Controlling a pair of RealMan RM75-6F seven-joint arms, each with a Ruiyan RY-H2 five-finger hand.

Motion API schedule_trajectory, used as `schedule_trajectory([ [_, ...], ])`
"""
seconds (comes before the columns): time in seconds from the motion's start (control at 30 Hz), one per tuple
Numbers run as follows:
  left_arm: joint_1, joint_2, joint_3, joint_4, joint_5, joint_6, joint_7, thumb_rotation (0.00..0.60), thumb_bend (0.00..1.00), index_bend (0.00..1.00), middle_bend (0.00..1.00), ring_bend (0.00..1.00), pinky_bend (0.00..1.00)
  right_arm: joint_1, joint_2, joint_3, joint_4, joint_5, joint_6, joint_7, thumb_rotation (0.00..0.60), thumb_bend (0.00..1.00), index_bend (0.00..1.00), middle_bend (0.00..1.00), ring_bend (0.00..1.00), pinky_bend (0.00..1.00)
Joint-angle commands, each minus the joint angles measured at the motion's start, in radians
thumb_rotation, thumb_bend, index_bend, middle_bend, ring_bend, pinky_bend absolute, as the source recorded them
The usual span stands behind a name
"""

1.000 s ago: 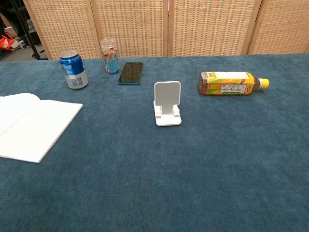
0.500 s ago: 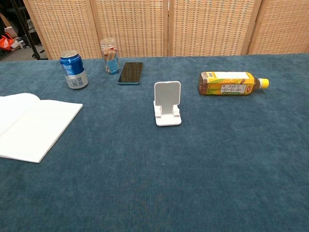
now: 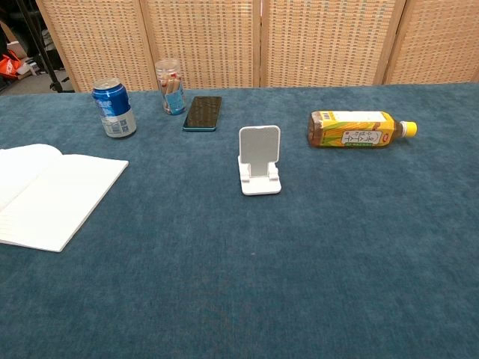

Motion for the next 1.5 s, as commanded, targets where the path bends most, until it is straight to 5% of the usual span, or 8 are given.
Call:
schedule_trajectory([
  [0.03,-0.012,-0.004,-0.002,-0.002,-0.010,-0.017,0.023,0.600,0.26,0.00,0.00,0.00,0.00,0.000,0.005,-0.001,-0.002,-0.001,-0.002,0.014,0.600,0.00,0.00,0.00,0.00,0.00],
  [0.37,-0.054,-0.029,-0.007,0.020,-0.037,-0.092,0.074,0.600,0.26,0.00,0.00,0.00,0.00,0.000,0.014,0.003,-0.003,0.006,-0.005,0.040,0.600,0.00,0.00,0.00,0.00,0.00],
  [1.5,-0.077,-0.118,-0.018,0.151,-0.074,-0.100,0.165,0.600,0.22,0.00,0.00,0.00,0.00,-0.004,0.040,0.006,0.004,0.011,-0.006,0.124,0.600,0.00,0.00,0.00,0.00,0.00],
])
